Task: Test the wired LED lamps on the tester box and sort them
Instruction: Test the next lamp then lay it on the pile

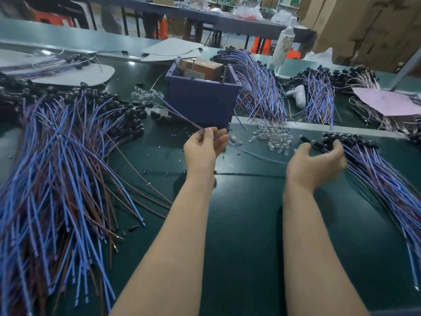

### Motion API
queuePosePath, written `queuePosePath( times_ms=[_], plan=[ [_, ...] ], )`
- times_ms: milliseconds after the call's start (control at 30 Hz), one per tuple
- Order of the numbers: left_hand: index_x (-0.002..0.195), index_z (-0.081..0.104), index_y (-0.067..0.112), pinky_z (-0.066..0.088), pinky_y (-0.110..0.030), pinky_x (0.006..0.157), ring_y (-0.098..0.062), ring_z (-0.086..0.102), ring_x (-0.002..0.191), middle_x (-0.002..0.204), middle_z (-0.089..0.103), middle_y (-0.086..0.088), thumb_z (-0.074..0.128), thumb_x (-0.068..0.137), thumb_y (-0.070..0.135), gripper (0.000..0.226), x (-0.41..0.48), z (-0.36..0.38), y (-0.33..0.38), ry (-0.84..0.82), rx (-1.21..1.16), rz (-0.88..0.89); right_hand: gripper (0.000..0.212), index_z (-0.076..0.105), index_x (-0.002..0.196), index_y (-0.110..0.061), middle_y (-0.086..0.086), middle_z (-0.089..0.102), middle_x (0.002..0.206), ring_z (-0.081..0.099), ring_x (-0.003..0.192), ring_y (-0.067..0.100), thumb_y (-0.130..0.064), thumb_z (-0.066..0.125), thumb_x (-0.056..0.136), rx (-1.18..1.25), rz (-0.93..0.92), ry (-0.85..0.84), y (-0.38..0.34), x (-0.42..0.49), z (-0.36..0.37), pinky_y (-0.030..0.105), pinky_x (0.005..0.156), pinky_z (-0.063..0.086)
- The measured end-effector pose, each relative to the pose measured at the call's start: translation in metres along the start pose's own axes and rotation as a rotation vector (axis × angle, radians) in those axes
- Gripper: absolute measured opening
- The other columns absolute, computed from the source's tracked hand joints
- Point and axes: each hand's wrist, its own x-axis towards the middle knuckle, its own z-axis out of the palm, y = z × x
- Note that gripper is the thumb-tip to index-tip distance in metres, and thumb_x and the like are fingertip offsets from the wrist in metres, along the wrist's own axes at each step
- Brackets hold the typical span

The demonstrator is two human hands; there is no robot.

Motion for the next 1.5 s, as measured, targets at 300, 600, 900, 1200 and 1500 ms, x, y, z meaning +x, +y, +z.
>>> queuePosePath(
  times_ms=[300, 600, 900, 1200, 1500],
  plan=[
    [0.078, 0.062, 0.013, 0.048, -0.013, 0.06, -0.001, 0.058, 0.059, 0.072, 0.062, 0.001, 0.053, 0.095, 0.006, 0.02, 0.0, 0.0, -0.012, -0.018, 0.24, 0.118, 0.03, 0.066, 0.095, -0.007, -0.002, 0.059, 0.079, 0.05, 0.076, 0.017, -0.028, 0.044, 0.099, 0.006, -0.428, -0.867, -0.029, -0.064, 0.029, 0.021, 0.062, 0.026],
    [0.082, 0.052, 0.013, 0.045, -0.012, 0.05, 0.003, 0.052, 0.045, 0.075, 0.066, -0.001, 0.043, 0.1, 0.01, 0.021, 0.013, -0.016, 0.008, 0.231, 0.034, 0.163, 0.038, 0.042, 0.053, -0.01, 0.007, 0.044, 0.053, 0.042, 0.065, 0.029, -0.022, 0.049, 0.089, -0.157, -0.363, -0.721, -0.013, -0.046, 0.02, 0.036, 0.06, 0.03],
    [0.081, 0.052, 0.009, 0.051, -0.014, 0.054, 0.0, 0.062, 0.053, 0.076, 0.067, -0.006, 0.04, 0.101, 0.014, 0.024, 0.008, -0.011, 0.001, 0.166, 0.076, 0.153, 0.03, 0.067, 0.086, -0.008, 0.008, 0.068, 0.08, 0.06, 0.081, 0.028, -0.032, 0.051, 0.095, -0.063, -0.533, -0.833, -0.02, -0.063, 0.023, 0.039, 0.08, 0.044],
    [0.079, 0.053, 0.009, 0.048, -0.014, 0.05, -0.002, 0.063, 0.051, 0.067, 0.067, -0.001, 0.038, 0.102, 0.015, 0.028, 0.025, -0.037, 0.027, 0.489, -0.146, 0.214, 0.031, 0.064, 0.082, 0.001, 0.006, 0.053, 0.065, 0.047, 0.068, 0.024, -0.022, 0.05, 0.097, 0.01, -0.455, -0.798, -0.013, -0.052, 0.019, 0.031, 0.064, 0.028],
    [0.134, 0.05, 0.012, 0.023, -0.03, 0.114, -0.024, 0.029, 0.137, 0.149, 0.027, -0.013, 0.056, 0.093, 0.021, 0.043, 0.006, -0.018, 0.005, 0.329, 0.754, 0.41, 0.022, 0.065, 0.095, -0.004, -0.006, 0.052, 0.07, 0.047, 0.072, 0.016, -0.019, 0.049, 0.097, 0.116, -0.366, -0.731, -0.019, -0.061, 0.024, 0.024, 0.065, 0.031]
  ],
)
